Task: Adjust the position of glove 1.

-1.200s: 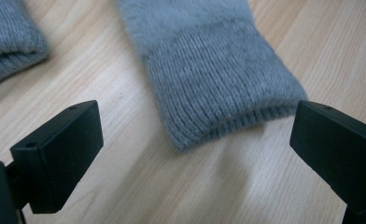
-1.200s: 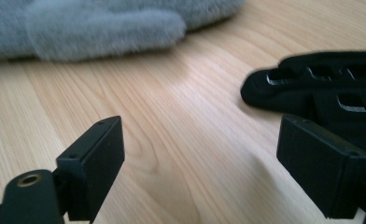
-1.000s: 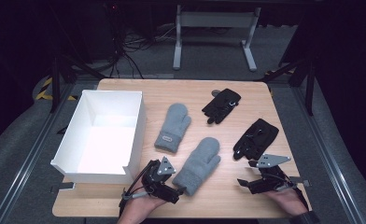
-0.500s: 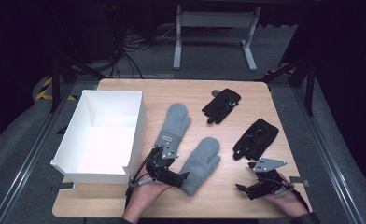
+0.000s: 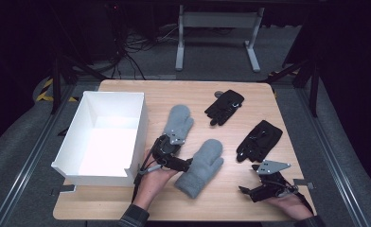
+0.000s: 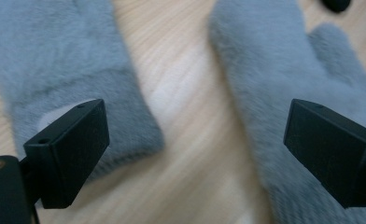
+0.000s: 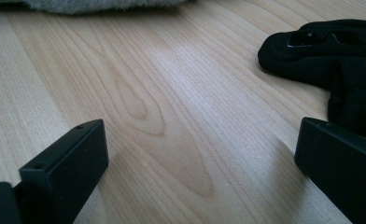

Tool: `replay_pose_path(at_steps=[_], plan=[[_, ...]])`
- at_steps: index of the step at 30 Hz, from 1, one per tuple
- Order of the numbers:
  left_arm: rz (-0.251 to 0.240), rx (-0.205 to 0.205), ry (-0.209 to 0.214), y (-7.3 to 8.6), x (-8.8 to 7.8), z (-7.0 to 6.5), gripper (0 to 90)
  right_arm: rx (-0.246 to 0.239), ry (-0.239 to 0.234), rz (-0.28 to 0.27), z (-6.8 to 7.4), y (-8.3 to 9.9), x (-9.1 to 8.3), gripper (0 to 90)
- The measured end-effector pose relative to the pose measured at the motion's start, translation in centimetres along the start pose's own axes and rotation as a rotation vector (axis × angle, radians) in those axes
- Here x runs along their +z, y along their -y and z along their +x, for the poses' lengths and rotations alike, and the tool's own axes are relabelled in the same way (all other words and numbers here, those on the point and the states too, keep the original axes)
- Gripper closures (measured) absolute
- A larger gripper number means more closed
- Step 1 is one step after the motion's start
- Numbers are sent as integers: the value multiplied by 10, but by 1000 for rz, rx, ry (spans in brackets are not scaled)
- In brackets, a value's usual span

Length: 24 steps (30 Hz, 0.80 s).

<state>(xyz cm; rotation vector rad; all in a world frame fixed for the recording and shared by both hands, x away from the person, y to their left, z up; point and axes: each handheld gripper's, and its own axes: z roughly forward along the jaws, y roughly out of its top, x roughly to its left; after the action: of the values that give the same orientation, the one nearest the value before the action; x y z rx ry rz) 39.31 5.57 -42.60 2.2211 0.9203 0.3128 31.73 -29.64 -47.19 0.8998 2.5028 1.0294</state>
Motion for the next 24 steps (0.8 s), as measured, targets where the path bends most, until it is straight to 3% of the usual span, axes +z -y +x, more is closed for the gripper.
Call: replay_pose_path(at_steps=[7,13,17,24], plan=[[-21,-14,-34,-16,8,11,136,0,0,0,0,0,0,31],[1,-31,-86,-27,17,22,169,0,0,0,0,0,0,32],[0,-62,-128,-36,25,38,183,0,0,0,0,0,0,32],[2,-121,-141,-43,37,60,211,0,0,0,0,0,0,32]])
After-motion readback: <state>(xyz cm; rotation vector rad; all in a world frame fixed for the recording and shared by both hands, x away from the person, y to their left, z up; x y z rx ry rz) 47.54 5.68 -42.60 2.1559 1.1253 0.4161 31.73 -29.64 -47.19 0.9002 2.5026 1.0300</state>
